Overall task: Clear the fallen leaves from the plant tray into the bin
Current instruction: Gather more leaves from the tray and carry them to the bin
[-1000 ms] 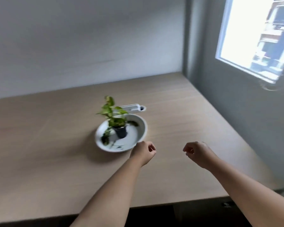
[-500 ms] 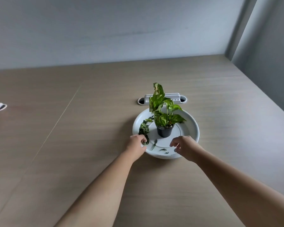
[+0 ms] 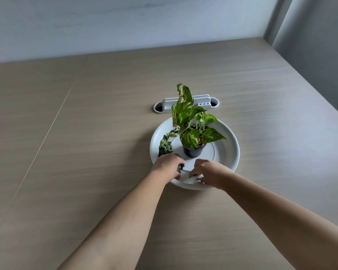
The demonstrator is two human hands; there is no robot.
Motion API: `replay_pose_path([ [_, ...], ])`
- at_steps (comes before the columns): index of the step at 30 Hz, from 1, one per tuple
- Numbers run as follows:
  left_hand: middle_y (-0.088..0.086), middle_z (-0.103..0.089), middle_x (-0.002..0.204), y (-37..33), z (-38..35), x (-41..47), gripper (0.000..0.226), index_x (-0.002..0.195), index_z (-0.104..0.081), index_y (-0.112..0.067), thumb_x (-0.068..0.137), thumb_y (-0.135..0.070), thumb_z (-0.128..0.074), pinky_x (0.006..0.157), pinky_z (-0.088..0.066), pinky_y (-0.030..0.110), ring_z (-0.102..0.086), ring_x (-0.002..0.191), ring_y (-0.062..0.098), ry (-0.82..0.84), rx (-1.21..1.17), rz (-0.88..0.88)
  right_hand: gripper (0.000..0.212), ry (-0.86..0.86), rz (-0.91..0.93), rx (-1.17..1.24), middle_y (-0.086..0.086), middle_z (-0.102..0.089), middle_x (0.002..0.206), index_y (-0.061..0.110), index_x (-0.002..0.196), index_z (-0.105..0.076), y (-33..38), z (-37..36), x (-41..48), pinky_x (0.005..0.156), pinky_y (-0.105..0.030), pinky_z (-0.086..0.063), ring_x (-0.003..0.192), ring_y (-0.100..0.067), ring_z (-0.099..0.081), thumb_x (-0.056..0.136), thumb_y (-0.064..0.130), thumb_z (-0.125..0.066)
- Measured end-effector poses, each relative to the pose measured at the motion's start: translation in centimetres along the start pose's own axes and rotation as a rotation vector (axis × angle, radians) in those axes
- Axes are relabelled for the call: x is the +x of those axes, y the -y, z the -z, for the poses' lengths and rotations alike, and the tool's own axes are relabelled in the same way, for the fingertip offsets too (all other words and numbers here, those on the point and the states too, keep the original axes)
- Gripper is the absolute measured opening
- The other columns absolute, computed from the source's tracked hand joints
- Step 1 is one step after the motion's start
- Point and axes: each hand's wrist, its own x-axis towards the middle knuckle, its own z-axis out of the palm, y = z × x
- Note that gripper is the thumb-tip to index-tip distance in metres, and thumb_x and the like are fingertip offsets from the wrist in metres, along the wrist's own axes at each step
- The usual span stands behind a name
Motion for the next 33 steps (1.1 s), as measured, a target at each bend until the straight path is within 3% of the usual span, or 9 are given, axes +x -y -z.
replay_pose_path([
  [8, 0.005, -0.069, 0.116, 0.1, -0.3, 0.5, 0.023, 0.108, -0.071, -0.012, 0.086, -0.016, -0.064, 0.093, -0.048, 0.030, -0.062, 0.108, 0.025, -0.116, -0.082, -0.037, 0.022, 0.012, -0.004, -0.007, -0.010, -0.066, 0.102, 0.012, 0.091, -0.074, -0.8, -0.3, 0.4, 0.081, -0.035, -0.052, 0.093, -0.028, -0.063, 0.076, 0.002, -0.062],
  [13, 0.004, -0.072, 0.106, 0.0, -0.5, 0.3, 0.017, 0.099, -0.073, -0.012, 0.087, -0.018, -0.063, 0.084, -0.050, 0.029, -0.065, 0.099, 0.023, -0.182, -0.115, -0.028, 0.020, 0.016, -0.067, 0.050, -0.007, -0.071, 0.097, 0.014, 0.087, -0.075, -0.9, -0.2, 0.5, 0.080, -0.033, -0.053, 0.091, -0.025, -0.064, 0.077, 0.005, -0.059],
  [15, 0.003, -0.073, 0.104, 0.1, -0.6, 0.2, 0.017, 0.097, -0.074, -0.012, 0.086, -0.017, -0.063, 0.082, -0.050, 0.028, -0.066, 0.097, 0.021, -0.225, -0.159, -0.004, 0.018, -0.017, -0.094, 0.094, -0.006, -0.073, 0.091, 0.013, 0.085, -0.075, -1.1, 0.0, 0.3, 0.074, -0.027, -0.052, 0.086, -0.023, -0.065, 0.077, 0.006, -0.060],
  [19, 0.004, -0.074, 0.098, 0.6, -0.7, -0.2, 0.013, 0.091, -0.076, -0.011, 0.082, -0.015, -0.067, 0.079, -0.050, 0.026, -0.066, 0.094, 0.019, -0.315, -0.267, 0.059, 0.014, -0.166, -0.183, 0.308, -0.002, -0.070, 0.071, 0.010, 0.081, -0.076, -2.3, 1.4, -0.2, 0.054, 0.000, -0.040, 0.060, -0.006, -0.061, 0.076, 0.003, -0.064],
  [21, 0.005, -0.074, 0.095, 0.9, -0.8, -0.4, 0.011, 0.088, -0.076, -0.010, 0.080, -0.015, -0.070, 0.078, -0.051, 0.026, -0.067, 0.091, 0.020, -0.342, -0.318, 0.090, 0.013, -0.206, -0.228, 0.423, 0.001, -0.067, 0.063, 0.011, 0.078, -0.075, -2.9, 2.2, -0.4, 0.051, -0.001, -0.041, 0.048, 0.003, -0.058, 0.075, 0.003, -0.066],
  [24, 0.005, -0.074, 0.093, 1.1, -0.9, -0.7, 0.010, 0.087, -0.076, -0.011, 0.079, -0.015, -0.072, 0.076, -0.052, 0.028, -0.067, 0.087, 0.021, -0.352, -0.358, 0.114, 0.012, -0.163, -0.234, 0.423, 0.007, -0.063, 0.060, 0.012, 0.079, -0.075, -2.9, 2.8, -0.9, 0.049, 0.000, -0.042, 0.054, -0.003, -0.060, 0.075, 0.005, -0.067],
  [27, 0.005, -0.073, 0.091, 0.8, -1.0, -1.0, 0.009, 0.086, -0.076, -0.011, 0.079, -0.015, -0.072, 0.071, -0.048, 0.024, -0.066, 0.085, 0.021, -0.360, -0.366, 0.117, 0.013, -0.019, -0.197, 0.266, 0.003, -0.068, 0.072, 0.014, 0.081, -0.075, -1.9, 2.3, -0.9, 0.046, -0.001, -0.039, 0.061, -0.009, -0.057, 0.074, 0.008, -0.066],
  [29, 0.005, -0.074, 0.091, 0.7, -1.1, -1.2, 0.009, 0.085, -0.076, -0.011, 0.078, -0.015, -0.073, 0.070, -0.047, 0.022, -0.066, 0.084, 0.021, -0.367, -0.373, 0.116, 0.014, 0.041, -0.210, 0.166, -0.001, -0.074, 0.084, 0.018, 0.080, -0.075, -1.1, 1.8, -0.7, 0.054, -0.016, -0.048, 0.063, -0.013, -0.058, 0.073, 0.010, -0.065],
  [33, 0.004, -0.074, 0.093, 0.3, -1.2, -1.6, 0.010, 0.087, -0.076, -0.011, 0.079, -0.015, -0.072, 0.069, -0.045, 0.022, -0.066, 0.083, 0.018, -0.368, -0.381, 0.119, 0.023, 0.021, -0.248, -0.040, -0.001, -0.072, 0.089, 0.025, 0.077, -0.073, 0.3, 1.3, -0.1, 0.054, -0.024, -0.044, 0.074, -0.022, -0.061, 0.073, 0.007, -0.059],
])
